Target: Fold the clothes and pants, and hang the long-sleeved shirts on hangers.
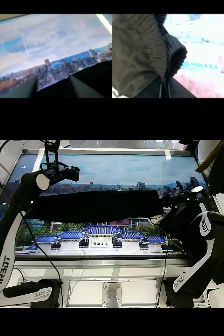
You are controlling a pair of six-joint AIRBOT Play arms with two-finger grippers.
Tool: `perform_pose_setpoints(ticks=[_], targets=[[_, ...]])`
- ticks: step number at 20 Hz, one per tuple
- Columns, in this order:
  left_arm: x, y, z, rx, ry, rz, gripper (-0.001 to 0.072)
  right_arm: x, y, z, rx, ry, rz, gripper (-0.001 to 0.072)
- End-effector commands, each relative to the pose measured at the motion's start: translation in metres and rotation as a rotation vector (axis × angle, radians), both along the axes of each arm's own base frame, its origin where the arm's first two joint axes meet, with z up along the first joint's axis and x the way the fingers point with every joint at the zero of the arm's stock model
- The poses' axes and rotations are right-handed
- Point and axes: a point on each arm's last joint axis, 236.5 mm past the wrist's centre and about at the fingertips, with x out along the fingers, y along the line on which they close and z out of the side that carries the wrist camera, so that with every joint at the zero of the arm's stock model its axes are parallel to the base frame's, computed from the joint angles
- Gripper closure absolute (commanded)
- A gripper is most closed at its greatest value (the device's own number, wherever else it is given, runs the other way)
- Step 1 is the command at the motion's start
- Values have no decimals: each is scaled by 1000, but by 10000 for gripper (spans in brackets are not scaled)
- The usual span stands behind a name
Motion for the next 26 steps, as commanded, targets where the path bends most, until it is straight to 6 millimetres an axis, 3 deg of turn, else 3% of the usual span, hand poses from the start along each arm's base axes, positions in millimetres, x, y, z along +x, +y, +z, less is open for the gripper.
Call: perform_pose_setpoints(ticks=[1,2,4,7,11,13,14,16,18,21,23,26], targets=[[1,-14,-17,-8,34,-22,604,5,10,50,23,-62,68,696],[1,-25,-25,-41,59,-33,700,5,14,70,34,-78,84,696],[-2,-55,-50,-138,140,-61,701,7,28,113,58,-112,105,696],[-20,-118,-121,-235,346,-130,701,17,65,156,56,-155,124,696],[-61,-193,-214,-278,571,-202,701,10,144,167,85,-178,238,696],[-74,-206,-240,-253,616,-219,701,5,184,168,90,-196,289,696],[-74,-206,-242,-252,620,-218,701,4,203,169,91,-215,306,696],[-65,-193,-230,-266,605,-199,702,7,240,173,93,-266,317,696],[-50,-156,-199,-282,583,-164,702,13,270,172,83,-318,302,696],[-37,-71,-148,-292,566,-83,702,12,314,145,41,-340,283,697],[-40,-11,-117,-313,568,-19,701,3,348,122,32,-323,302,697],[-49,56,-83,-341,550,69,701,3,403,100,45,-385,282,697]])
